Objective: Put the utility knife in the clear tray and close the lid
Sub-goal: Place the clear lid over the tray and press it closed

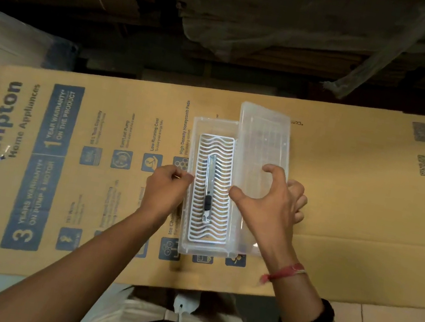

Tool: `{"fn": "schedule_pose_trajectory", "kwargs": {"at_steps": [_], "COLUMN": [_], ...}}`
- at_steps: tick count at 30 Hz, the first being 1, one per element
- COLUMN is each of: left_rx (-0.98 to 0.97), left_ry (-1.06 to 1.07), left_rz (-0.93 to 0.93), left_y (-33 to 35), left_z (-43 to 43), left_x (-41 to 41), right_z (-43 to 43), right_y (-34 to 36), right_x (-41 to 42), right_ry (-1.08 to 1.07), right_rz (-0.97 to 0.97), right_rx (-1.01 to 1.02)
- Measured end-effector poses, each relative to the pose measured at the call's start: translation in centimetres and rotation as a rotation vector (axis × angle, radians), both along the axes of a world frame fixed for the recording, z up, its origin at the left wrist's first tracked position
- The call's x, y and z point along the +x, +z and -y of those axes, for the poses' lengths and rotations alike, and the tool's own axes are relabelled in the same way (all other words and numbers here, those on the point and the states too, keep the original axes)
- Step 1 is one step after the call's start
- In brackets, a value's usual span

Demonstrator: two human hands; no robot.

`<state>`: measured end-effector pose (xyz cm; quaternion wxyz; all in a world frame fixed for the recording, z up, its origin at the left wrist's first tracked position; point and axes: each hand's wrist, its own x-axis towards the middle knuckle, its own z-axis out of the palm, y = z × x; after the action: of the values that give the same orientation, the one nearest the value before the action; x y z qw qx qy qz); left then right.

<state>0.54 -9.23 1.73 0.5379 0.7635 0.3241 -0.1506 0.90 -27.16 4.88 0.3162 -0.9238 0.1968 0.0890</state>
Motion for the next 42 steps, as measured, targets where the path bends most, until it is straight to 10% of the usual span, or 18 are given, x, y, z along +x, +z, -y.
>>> {"fn": "schedule_pose_trajectory", "kwargs": {"at_steps": [25, 42], "left_rx": [-0.147, -0.148], "left_ry": [0.114, -0.007], "left_rz": [-0.013, 0.01], "left_y": [-1.9, -2.5], "left_z": [-0.7, -0.4], "left_x": [0.3, -0.8], "right_z": [-8.6, 1.0], "right_y": [-3.2, -4.5], "right_x": [-3.0, -8.8], "right_ry": [0.124, -0.422], "right_rz": [0.014, -0.299], "right_rx": [-0.189, 0.682]}}
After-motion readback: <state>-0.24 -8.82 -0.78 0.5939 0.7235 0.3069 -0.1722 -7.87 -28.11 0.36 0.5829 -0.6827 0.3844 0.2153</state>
